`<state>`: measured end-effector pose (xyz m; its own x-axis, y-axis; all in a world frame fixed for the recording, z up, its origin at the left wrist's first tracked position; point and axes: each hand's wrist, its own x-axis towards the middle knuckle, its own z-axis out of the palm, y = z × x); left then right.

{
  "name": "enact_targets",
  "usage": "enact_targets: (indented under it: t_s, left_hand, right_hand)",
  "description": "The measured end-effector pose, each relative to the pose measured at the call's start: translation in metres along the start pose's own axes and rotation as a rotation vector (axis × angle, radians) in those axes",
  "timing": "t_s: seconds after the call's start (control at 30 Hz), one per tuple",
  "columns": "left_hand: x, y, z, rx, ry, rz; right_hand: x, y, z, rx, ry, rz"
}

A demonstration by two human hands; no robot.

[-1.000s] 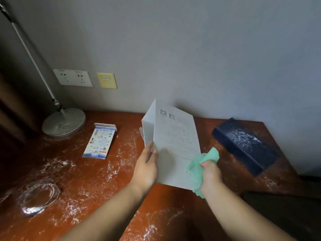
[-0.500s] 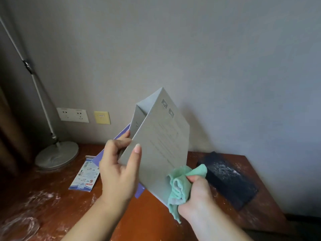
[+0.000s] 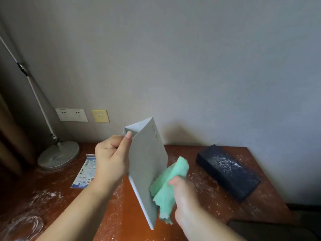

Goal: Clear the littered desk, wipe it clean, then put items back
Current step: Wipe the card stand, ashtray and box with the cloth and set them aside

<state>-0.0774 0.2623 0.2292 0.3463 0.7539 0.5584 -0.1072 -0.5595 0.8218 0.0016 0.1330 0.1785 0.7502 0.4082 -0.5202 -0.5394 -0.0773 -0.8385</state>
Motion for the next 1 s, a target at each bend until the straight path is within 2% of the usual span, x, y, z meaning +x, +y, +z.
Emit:
enact_targets:
  t_s: [0.07, 0.13, 0.2, 0.27, 0.3, 0.4, 0.47, 0.57, 0.67, 0.73, 0.83, 1.0]
  left_hand:
    - [0.003, 0.008, -0.001, -0.043, 0.025, -0.020]
    - [0.001, 0.018, 0.002, -0.115, 0.031, -0.050]
    - [-0.002, 0.029, 0.006, -0.248, 0.044, -0.112]
    - [-0.001, 0.039, 0.006, -0.416, 0.068, -0.223]
    - [0.001, 0.042, 0.004, -0.488, 0.067, -0.263]
    - [0.009, 0.048, -0.008, -0.541, 0.007, -0.263]
    - [0.015, 0.055, -0.018, -0.568, -0.070, -0.236]
    - [0.022, 0.071, -0.033, -0.566, -0.145, -0.159]
    - [0.026, 0.082, -0.043, -0.600, -0.150, -0.172]
    - [0.028, 0.080, -0.044, -0.589, -0.145, -0.202]
    - [0.032, 0.060, -0.036, -0.509, -0.047, -0.236]
    - [0.038, 0.041, -0.017, -0.269, 0.090, -0.229]
  right_hand:
    - [-0.001, -0.016, -0.005, -0.228, 0.043, -0.378]
    - [-0.021, -0.025, 0.005, -0.361, -0.085, -0.656]
    - [-0.042, -0.020, 0.024, -0.404, -0.241, -0.928]
    - [-0.054, -0.011, 0.040, -0.447, -0.263, -1.211]
    - [-0.054, -0.007, 0.045, -0.429, -0.259, -1.287]
    - [-0.026, -0.017, 0.058, -0.341, -0.176, -1.245]
    - [0.016, -0.030, 0.064, -0.382, -0.132, -1.115]
    - [0.089, -0.044, 0.056, -0.600, -0.095, -0.883]
    - [0.129, -0.050, 0.037, -0.509, -0.108, -0.544]
    - [0.127, -0.050, 0.034, -0.469, -0.090, -0.464]
    - [0.079, -0.048, 0.047, -0.536, -0.116, -0.636]
    - [-0.043, -0.024, 0.052, -0.441, -0.488, -0.920]
